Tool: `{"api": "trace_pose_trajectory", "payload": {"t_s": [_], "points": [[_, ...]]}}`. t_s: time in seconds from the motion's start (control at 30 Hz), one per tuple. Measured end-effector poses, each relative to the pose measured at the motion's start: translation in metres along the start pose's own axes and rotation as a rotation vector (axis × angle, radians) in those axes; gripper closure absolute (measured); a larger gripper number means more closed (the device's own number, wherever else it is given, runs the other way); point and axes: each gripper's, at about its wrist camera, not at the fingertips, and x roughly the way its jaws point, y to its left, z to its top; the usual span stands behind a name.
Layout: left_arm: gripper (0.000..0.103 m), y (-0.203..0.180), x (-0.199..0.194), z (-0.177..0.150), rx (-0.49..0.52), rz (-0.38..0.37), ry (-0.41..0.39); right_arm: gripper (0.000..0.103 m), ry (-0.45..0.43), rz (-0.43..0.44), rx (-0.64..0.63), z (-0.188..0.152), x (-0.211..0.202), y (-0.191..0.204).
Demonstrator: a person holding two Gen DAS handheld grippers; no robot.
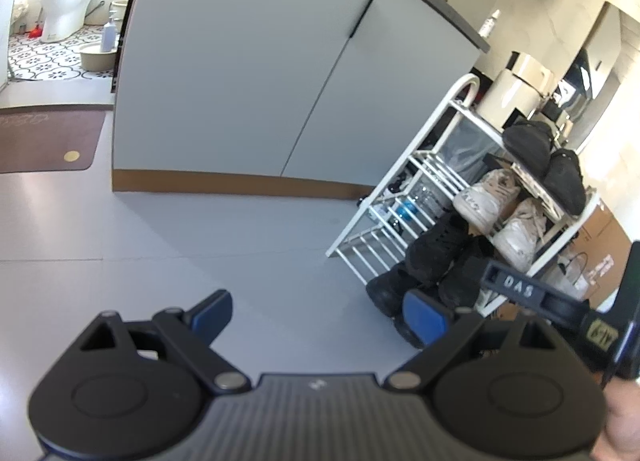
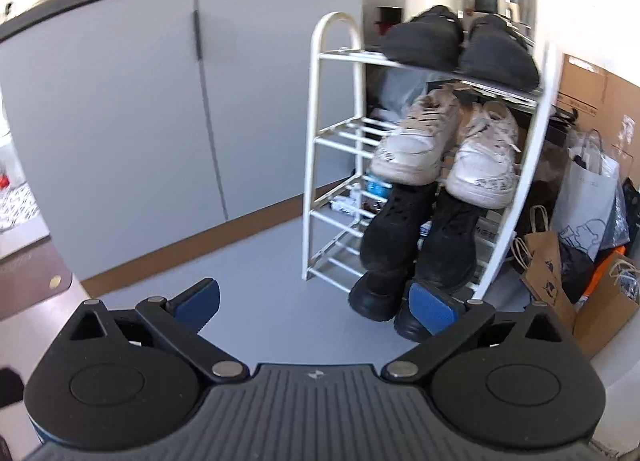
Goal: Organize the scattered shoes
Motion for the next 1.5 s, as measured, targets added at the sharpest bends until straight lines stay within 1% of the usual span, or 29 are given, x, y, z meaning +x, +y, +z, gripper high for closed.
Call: {"api": "trace_pose_trajectory", "payload": {"t_s": [0.1, 0.17, 0.27, 0.57, 0.9, 1.1, 1.5], "points": [[0.009, 0.001, 0.000, -0.001, 0.018, 0.034, 0.004, 0.000, 0.009, 0.005, -0.013, -0.005, -0.002, 0.007], [0.010, 0.001, 0.001, -0.002, 0.021, 0.043, 0.011, 0.000, 0.016, 0.020, -0.015, -0.007, -0.006, 0.011], [0.011, -0.001, 0.001, -0.003, 0.030, 0.040, 0.018, 0.000, 0.028, 0.035, -0.009, -0.009, -0.008, 0.015], [0.012, -0.015, 0.003, -0.006, 0.105, 0.053, 0.031, 0.000, 0.026, 0.034, 0.005, -0.017, -0.015, 0.017], [0.012, -0.028, 0.008, -0.013, 0.203, 0.089, 0.048, 0.000, 0.036, 0.040, -0.023, -0.026, -0.016, 0.025], [0.012, -0.034, 0.009, -0.015, 0.256, 0.107, 0.047, 0.000, 0.042, 0.026, -0.026, -0.030, -0.015, 0.027], [0.012, -0.035, 0.011, -0.016, 0.268, 0.112, 0.057, 0.000, 0.053, 0.002, -0.031, -0.036, -0.015, 0.031]]}}
